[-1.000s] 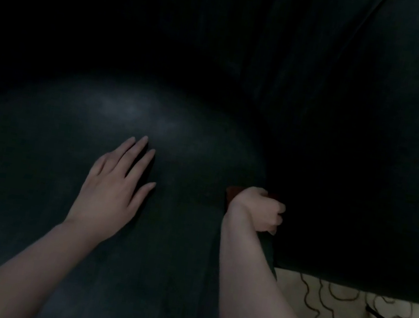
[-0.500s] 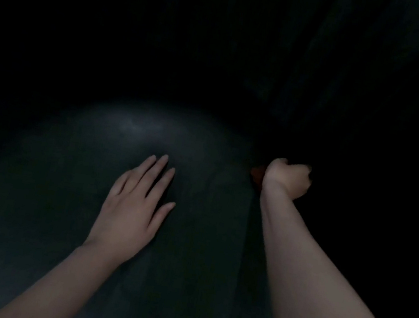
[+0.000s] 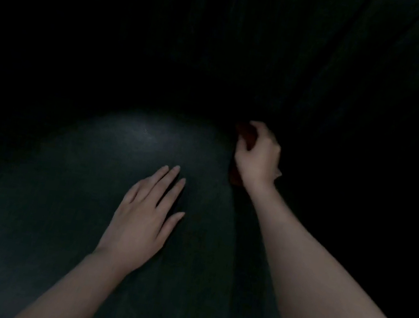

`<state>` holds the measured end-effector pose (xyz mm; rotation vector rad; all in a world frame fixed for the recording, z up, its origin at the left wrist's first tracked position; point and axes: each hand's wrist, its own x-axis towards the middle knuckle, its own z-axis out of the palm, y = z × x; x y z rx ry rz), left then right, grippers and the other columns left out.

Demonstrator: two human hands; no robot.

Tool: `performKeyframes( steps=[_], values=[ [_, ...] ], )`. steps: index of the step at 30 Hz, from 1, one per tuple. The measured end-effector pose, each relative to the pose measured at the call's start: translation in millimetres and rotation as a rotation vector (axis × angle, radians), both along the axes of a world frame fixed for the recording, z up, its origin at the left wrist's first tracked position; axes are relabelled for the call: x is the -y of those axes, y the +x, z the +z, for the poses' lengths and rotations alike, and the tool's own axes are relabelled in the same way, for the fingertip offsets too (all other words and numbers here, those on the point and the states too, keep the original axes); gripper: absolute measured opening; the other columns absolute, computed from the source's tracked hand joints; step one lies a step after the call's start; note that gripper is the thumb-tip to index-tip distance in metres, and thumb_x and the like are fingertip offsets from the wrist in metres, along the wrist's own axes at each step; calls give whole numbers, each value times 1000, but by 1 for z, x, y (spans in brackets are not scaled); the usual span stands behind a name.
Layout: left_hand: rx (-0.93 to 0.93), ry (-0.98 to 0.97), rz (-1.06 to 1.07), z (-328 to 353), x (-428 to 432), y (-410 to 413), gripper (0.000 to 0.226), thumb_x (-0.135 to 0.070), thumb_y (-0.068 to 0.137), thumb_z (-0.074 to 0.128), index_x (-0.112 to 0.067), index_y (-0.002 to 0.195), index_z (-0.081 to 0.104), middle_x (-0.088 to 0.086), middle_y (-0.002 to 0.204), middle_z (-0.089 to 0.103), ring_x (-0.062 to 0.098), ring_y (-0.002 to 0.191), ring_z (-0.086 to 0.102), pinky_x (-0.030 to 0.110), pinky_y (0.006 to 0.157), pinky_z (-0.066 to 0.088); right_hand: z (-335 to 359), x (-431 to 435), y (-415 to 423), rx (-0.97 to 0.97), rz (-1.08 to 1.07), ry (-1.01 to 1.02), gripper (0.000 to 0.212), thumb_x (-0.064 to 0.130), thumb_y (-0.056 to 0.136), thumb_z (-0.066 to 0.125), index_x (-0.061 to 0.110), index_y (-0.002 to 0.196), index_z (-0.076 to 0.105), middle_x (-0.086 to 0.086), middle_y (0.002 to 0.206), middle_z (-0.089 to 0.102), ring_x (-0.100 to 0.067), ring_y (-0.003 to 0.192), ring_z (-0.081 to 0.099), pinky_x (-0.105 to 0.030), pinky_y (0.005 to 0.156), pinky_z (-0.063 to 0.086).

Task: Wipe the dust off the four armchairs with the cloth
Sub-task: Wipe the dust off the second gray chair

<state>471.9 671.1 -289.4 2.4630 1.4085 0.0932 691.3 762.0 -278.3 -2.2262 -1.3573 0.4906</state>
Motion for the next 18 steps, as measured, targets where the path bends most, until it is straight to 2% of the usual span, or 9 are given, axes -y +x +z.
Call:
performKeyframes(
  steps=[2, 4, 7, 9, 11, 13, 16, 18],
  values=[
    [12, -2, 9, 3, 2, -3, 60, -45, 100, 32, -9, 146, 45, 8, 157, 35, 21, 146, 26, 36, 114, 19, 2, 14, -19, -18, 197, 61, 35, 3, 84, 61, 8, 118, 65, -15, 110, 64, -31, 104, 60, -35, 91, 47],
    [20, 0, 17, 6, 5, -9, 60, -45, 100, 32, -9, 146, 44, 8, 157, 34, 21, 146, 26, 36, 114, 18, 7, 33, -34, -36, 318, 87, 34, 2, 82, 62, 8, 116, 65, -12, 113, 64, -28, 107, 58, -35, 95, 46],
    [35, -6, 24, 9, 14, -20, 61, -45, 99, 31, -9, 146, 44, 8, 157, 35, 22, 146, 25, 37, 113, 20, 14, 75, -39, -42, 337, 112, 36, 4, 85, 60, 7, 121, 63, -10, 122, 62, -25, 118, 54, -32, 105, 40],
    [41, -9, 42, 9, 22, -25, 61, -44, 99, 31, -8, 145, 46, 8, 157, 35, 22, 146, 26, 39, 112, 24, 18, 111, -32, -19, 196, 158, 35, 7, 87, 59, 7, 121, 64, -10, 125, 62, -25, 124, 52, -28, 109, 36],
    [42, -17, 64, 10, 33, -29, 61, -44, 98, 32, -7, 145, 46, 9, 157, 35, 23, 146, 27, 42, 111, 28, 18, 154, -20, -1, -34, 182, 33, 8, 90, 60, 9, 123, 64, -10, 128, 61, -27, 127, 52, -34, 112, 37],
    [40, -11, 80, 10, 44, -32, 60, -43, 98, 33, -6, 144, 46, 9, 156, 36, 24, 146, 28, 41, 111, 28, 19, 200, -7, 4, -239, 146, 34, 8, 93, 61, 12, 127, 60, -9, 130, 58, -28, 127, 53, -43, 110, 41],
    [26, 0, 95, 8, 64, -42, 60, -42, 99, 32, -5, 144, 47, 11, 156, 36, 25, 145, 30, 40, 109, 27, 15, 264, 5, 62, -457, 67, 35, 9, 94, 59, 9, 129, 56, -15, 128, 57, -32, 120, 54, -37, 104, 41],
    [18, 13, 113, 6, 78, -51, 59, -41, 99, 32, -5, 143, 47, 12, 156, 36, 26, 144, 30, 40, 109, 27, 8, 290, 4, 90, -535, 4, 35, 9, 95, 57, 5, 129, 54, -20, 128, 55, -37, 121, 52, -42, 104, 40]
  ],
)
